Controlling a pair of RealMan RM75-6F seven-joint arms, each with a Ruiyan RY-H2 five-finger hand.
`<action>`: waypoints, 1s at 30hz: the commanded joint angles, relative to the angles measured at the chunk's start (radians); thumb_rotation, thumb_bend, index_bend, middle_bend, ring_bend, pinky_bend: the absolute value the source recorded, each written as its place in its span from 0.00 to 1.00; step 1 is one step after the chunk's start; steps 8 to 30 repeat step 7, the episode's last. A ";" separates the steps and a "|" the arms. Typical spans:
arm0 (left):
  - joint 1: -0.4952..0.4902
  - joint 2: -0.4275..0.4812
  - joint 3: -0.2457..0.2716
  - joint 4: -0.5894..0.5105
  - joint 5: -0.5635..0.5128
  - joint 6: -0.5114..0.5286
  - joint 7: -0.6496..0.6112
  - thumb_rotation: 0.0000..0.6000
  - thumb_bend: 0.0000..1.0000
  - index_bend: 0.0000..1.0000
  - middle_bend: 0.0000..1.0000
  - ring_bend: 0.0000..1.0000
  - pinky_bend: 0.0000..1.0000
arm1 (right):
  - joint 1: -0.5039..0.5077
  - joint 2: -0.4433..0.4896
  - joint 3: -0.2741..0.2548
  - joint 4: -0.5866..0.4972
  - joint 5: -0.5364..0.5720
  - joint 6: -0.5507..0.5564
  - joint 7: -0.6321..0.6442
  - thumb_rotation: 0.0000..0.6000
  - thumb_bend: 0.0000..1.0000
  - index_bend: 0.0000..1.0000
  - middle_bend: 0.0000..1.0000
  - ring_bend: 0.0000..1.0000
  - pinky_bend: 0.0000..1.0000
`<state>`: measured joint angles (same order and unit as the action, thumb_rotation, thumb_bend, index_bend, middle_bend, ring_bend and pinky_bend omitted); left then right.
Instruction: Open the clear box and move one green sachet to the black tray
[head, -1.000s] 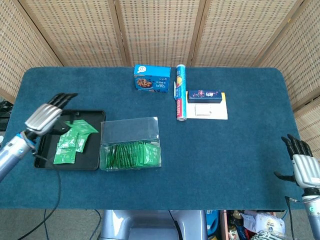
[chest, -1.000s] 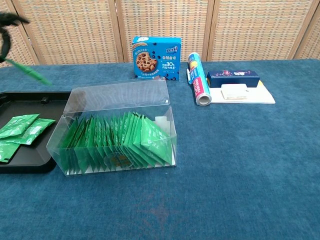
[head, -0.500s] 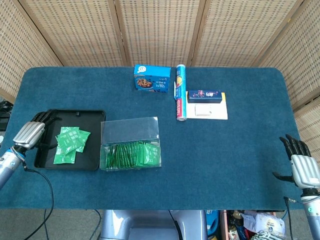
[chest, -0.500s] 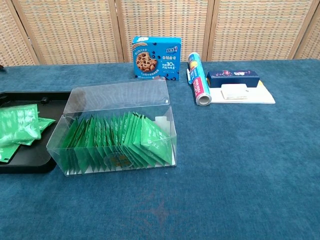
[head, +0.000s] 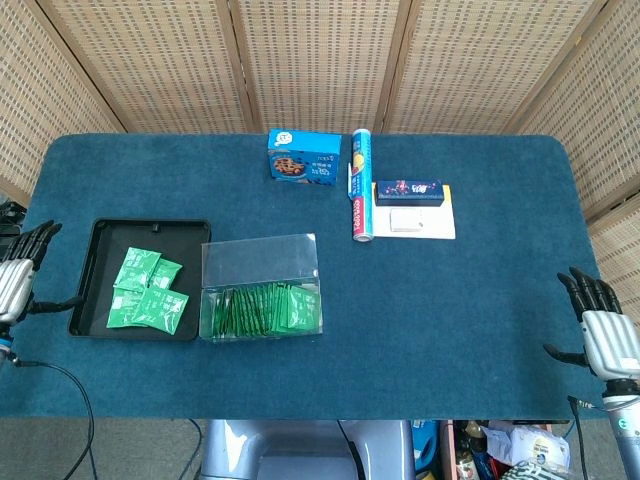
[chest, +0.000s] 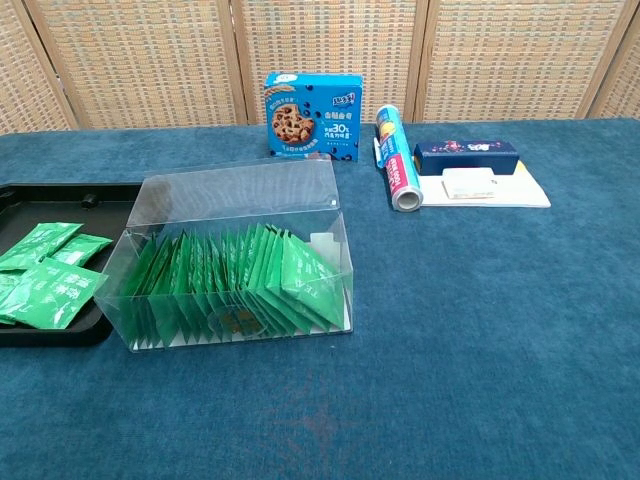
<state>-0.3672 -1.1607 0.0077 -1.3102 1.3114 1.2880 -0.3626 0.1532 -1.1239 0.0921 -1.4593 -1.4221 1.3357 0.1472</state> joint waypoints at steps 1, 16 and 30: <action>0.095 0.022 -0.018 -0.165 -0.076 0.124 0.249 1.00 0.08 0.00 0.00 0.00 0.00 | -0.005 0.002 0.000 0.000 -0.007 0.013 0.002 1.00 0.00 0.00 0.00 0.00 0.00; 0.131 0.029 -0.011 -0.225 -0.042 0.154 0.293 1.00 0.08 0.00 0.00 0.00 0.00 | -0.016 -0.007 0.003 0.012 -0.028 0.061 -0.006 1.00 0.00 0.00 0.00 0.00 0.00; 0.131 0.029 -0.011 -0.225 -0.042 0.154 0.293 1.00 0.08 0.00 0.00 0.00 0.00 | -0.016 -0.007 0.003 0.012 -0.028 0.061 -0.006 1.00 0.00 0.00 0.00 0.00 0.00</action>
